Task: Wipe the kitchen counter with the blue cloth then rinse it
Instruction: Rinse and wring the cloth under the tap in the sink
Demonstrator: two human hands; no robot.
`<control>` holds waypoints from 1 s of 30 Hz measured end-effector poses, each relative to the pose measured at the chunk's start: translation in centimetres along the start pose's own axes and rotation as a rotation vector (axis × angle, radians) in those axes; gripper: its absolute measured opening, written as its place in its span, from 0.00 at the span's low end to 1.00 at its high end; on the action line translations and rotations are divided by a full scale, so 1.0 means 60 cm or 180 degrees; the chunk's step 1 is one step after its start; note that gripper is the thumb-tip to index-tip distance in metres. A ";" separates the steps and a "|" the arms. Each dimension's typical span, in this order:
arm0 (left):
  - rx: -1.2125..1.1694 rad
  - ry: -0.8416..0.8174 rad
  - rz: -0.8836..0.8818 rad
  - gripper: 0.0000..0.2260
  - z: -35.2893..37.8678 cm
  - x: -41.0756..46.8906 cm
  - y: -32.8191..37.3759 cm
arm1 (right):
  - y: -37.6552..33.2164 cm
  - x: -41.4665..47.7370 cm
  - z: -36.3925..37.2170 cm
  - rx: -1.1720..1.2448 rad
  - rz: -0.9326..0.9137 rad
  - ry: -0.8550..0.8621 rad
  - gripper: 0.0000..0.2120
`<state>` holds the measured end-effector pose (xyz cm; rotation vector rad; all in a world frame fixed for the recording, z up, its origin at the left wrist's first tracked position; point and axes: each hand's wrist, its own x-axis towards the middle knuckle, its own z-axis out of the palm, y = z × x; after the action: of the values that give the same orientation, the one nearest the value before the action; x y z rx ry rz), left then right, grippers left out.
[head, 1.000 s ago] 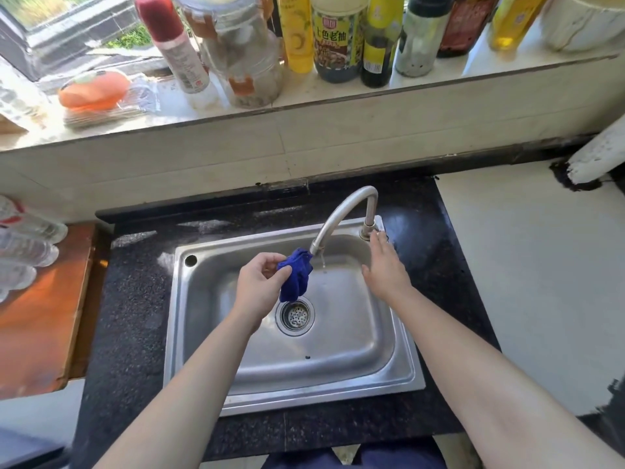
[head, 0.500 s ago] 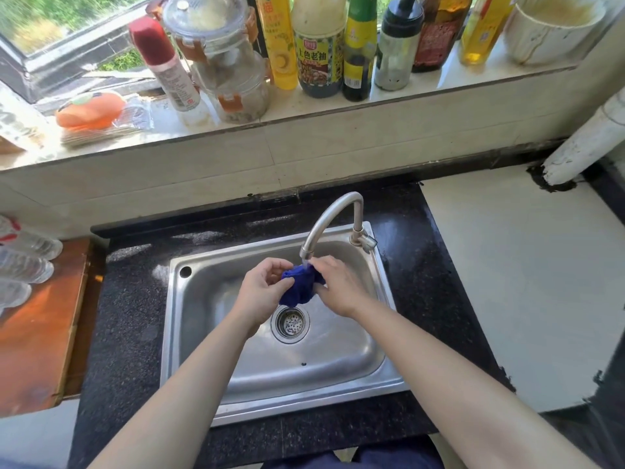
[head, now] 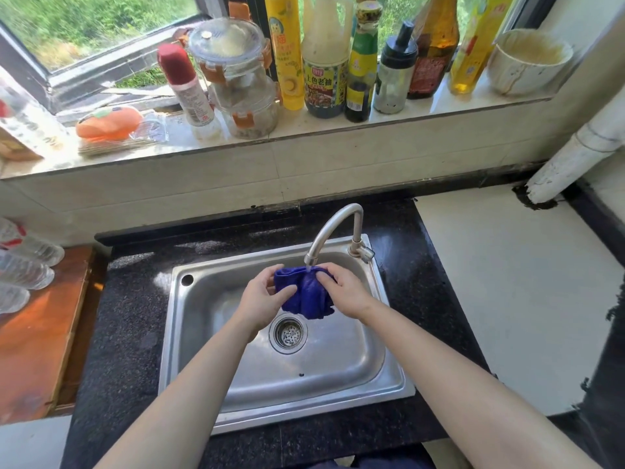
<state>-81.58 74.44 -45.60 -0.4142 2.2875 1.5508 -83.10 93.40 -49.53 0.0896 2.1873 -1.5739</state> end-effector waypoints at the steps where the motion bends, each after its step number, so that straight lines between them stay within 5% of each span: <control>1: 0.0042 0.0018 -0.0020 0.18 0.000 0.001 -0.001 | 0.000 -0.002 0.001 0.0014 0.0065 0.0027 0.11; 6: -0.0280 0.0269 -0.0078 0.10 0.006 0.001 -0.004 | 0.003 -0.005 -0.007 -0.0515 0.0085 0.0097 0.16; 10: -0.0117 0.0497 0.0001 0.05 0.004 0.006 -0.004 | 0.016 -0.015 -0.007 -0.0535 -0.0003 -0.0148 0.41; 15: -0.0164 0.0587 -0.0077 0.04 -0.006 0.010 -0.007 | 0.027 -0.002 -0.007 -0.0137 -0.0271 0.0270 0.11; 22: -0.0371 0.0306 0.0004 0.04 0.001 0.004 -0.007 | 0.017 0.004 0.001 0.0424 -0.0171 0.0664 0.07; 27: -0.0560 0.0176 -0.0048 0.03 0.005 0.008 -0.007 | 0.039 0.004 -0.022 -0.0619 0.0130 0.0103 0.26; 30: -0.0800 0.0164 -0.0042 0.03 0.007 0.007 -0.006 | 0.046 0.007 -0.020 -0.1236 -0.0059 -0.0181 0.19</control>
<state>-81.75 74.68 -46.25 -0.5382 2.1275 1.8483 -83.02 95.40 -51.81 -0.0934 2.4082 -1.1188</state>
